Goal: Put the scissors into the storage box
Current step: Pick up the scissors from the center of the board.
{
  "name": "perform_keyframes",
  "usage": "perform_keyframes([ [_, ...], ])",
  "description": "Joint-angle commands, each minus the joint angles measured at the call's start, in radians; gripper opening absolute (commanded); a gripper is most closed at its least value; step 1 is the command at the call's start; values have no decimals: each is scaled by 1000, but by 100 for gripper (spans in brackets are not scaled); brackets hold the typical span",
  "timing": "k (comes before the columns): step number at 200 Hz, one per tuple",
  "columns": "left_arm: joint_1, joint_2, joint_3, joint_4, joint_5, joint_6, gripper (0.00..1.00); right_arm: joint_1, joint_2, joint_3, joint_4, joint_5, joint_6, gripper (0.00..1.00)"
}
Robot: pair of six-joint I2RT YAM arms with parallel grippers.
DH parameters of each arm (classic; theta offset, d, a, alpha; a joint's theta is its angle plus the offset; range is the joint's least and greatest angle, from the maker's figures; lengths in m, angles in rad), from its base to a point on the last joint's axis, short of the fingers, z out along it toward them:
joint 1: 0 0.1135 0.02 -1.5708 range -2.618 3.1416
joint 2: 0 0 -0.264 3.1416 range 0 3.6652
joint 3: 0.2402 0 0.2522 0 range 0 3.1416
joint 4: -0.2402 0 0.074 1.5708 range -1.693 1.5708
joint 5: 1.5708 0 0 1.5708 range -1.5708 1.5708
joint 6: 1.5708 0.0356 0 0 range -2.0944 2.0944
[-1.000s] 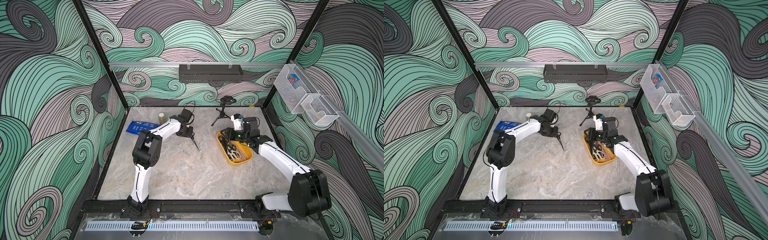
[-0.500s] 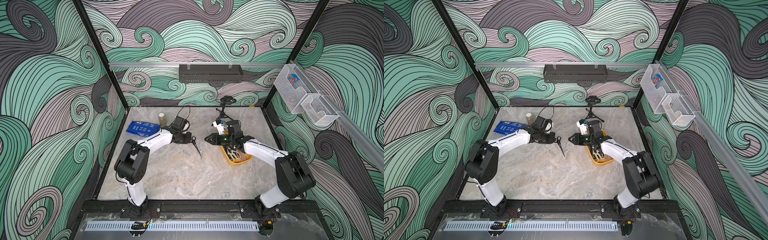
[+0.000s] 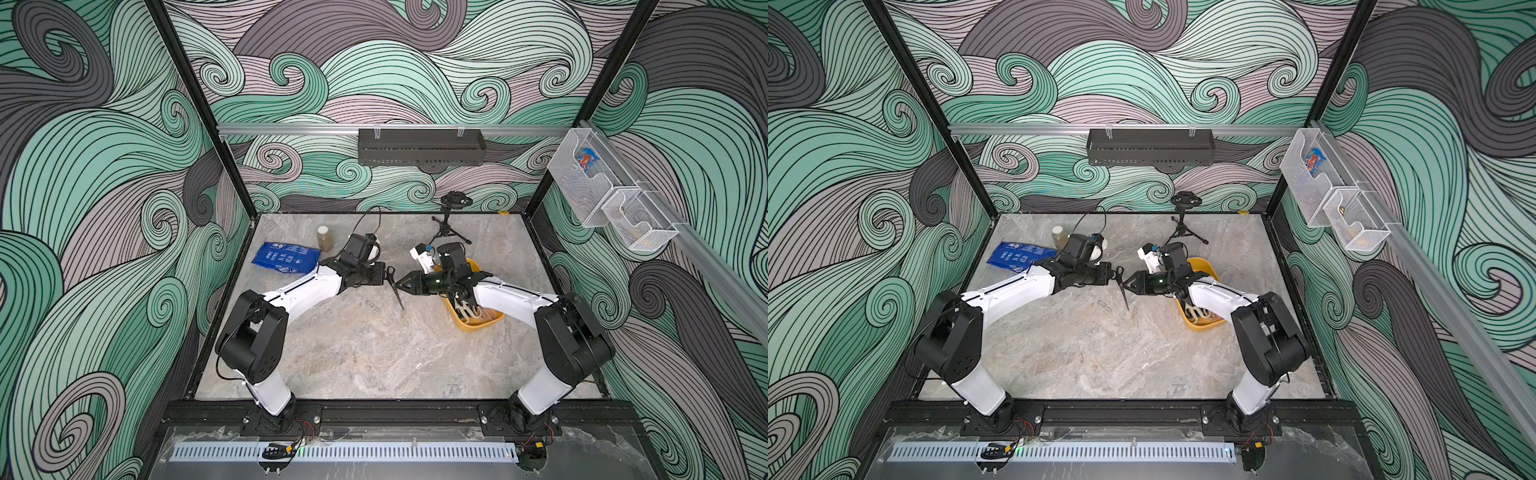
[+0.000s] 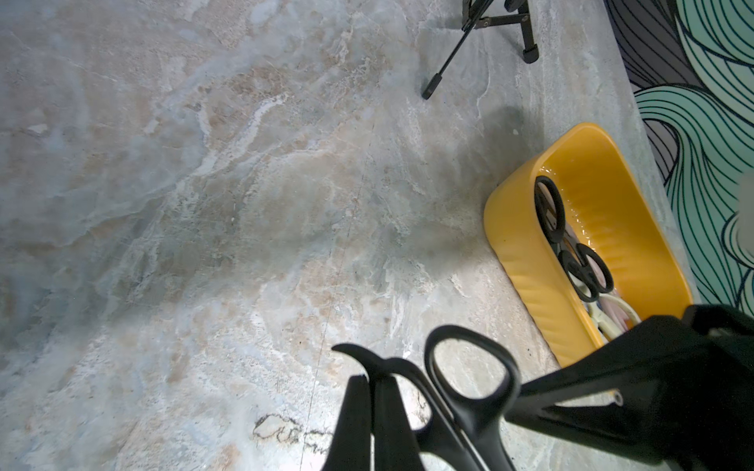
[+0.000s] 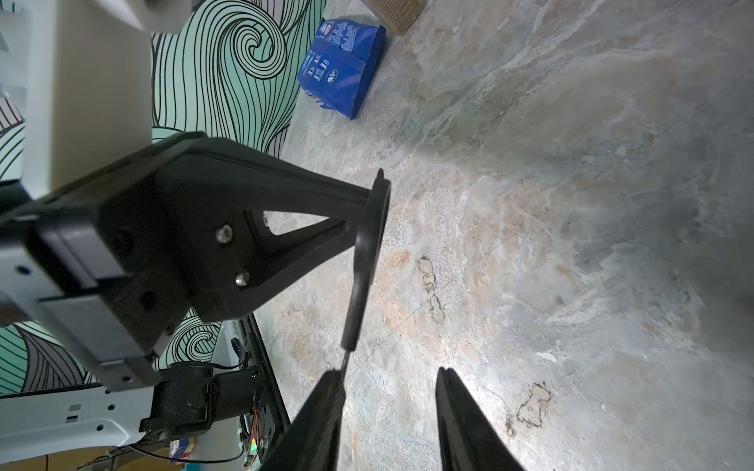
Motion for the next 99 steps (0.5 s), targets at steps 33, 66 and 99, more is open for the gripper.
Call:
perform_keyframes([
  [33, -24, -34, 3, 34, -7, -11, 0, 13, 3, 18, 23, -13, 4, 41],
  [66, -27, -34, 1, 32, -12, -5, 0, 12, -8, 18, 22, 8, 2, 41],
  [99, -27, -43, -12, 33, -16, 1, 0, 10, -28, 13, 21, 26, 1, 41],
])
